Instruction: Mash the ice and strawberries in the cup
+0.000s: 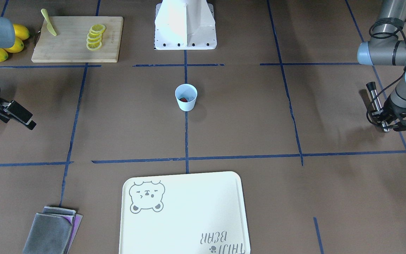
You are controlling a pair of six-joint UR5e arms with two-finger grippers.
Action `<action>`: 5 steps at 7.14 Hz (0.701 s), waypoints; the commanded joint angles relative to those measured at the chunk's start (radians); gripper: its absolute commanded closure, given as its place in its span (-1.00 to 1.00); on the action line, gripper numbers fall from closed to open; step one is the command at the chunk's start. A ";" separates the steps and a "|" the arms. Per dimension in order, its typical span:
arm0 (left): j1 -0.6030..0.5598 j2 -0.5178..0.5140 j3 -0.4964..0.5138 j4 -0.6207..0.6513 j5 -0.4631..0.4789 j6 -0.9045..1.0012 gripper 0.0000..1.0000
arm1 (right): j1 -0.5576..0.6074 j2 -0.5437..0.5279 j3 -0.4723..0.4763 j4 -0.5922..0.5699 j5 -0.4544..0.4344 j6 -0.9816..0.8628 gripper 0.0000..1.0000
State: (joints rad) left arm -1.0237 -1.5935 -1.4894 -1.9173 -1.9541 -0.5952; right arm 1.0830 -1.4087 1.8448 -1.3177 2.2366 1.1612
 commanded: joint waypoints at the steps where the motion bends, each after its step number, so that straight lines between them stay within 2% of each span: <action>1: 0.002 0.000 0.001 0.000 0.000 -0.002 0.49 | 0.000 0.001 0.001 0.000 0.000 0.000 -0.99; 2: 0.002 -0.002 0.001 0.000 0.000 -0.005 -0.08 | 0.000 0.001 0.001 0.000 0.000 0.000 -0.99; 3: 0.002 -0.002 0.000 0.000 -0.002 -0.005 -0.32 | 0.000 0.001 0.001 0.000 0.000 0.000 -0.99; 5: 0.002 -0.003 -0.006 0.000 -0.002 -0.006 -0.56 | 0.000 0.001 -0.001 0.000 0.000 -0.002 -0.99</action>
State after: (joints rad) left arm -1.0217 -1.5958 -1.4910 -1.9175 -1.9556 -0.6000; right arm 1.0830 -1.4082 1.8446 -1.3177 2.2365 1.1609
